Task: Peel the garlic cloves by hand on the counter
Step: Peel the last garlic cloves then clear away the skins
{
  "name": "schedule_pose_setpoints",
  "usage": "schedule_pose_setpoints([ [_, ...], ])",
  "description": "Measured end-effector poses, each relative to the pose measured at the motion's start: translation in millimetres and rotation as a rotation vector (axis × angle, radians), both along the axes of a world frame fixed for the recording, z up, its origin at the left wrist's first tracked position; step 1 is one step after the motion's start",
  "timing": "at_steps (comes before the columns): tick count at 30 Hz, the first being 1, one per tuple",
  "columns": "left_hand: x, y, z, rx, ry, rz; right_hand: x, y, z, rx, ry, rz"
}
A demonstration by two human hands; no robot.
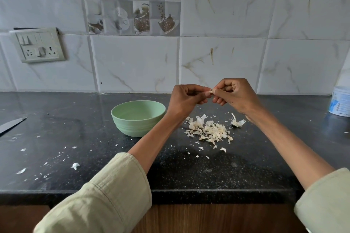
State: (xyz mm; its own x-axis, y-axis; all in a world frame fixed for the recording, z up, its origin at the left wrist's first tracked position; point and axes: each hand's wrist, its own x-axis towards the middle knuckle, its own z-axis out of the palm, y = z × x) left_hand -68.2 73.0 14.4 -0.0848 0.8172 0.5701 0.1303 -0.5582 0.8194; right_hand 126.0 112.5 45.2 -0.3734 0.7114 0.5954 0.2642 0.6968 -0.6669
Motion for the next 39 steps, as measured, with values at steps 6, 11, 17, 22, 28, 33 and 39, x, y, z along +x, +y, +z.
schedule_pose_setpoints([
  [6, 2, 2, 0, 0.002, 0.007, 0.023, -1, 3, -1, 0.009, 0.002, -0.038],
  [11, 4, 2, 0, 0.013, 0.063, 0.074, 0, 4, -1, 0.023, -0.033, -0.074],
  [17, 3, 3, 0, 0.021, 0.067, 0.149, 4, 7, -2, 0.111, -0.173, -0.129],
  [22, 3, 2, 1, 0.017, 0.085, 0.18, 8, 8, -2, 0.213, -0.299, -0.146],
  [28, 3, 2, -1, 0.023, 0.158, 0.22, 1, 4, -4, 0.312, -0.18, -0.146],
  [33, 4, 1, 1, 0.032, 0.144, 0.241, -2, 5, -7, 0.323, -0.22, -0.155],
  [39, 4, -1, 2, 0.028, 0.124, 0.211, -4, 4, -8, 0.303, -0.214, -0.182],
])
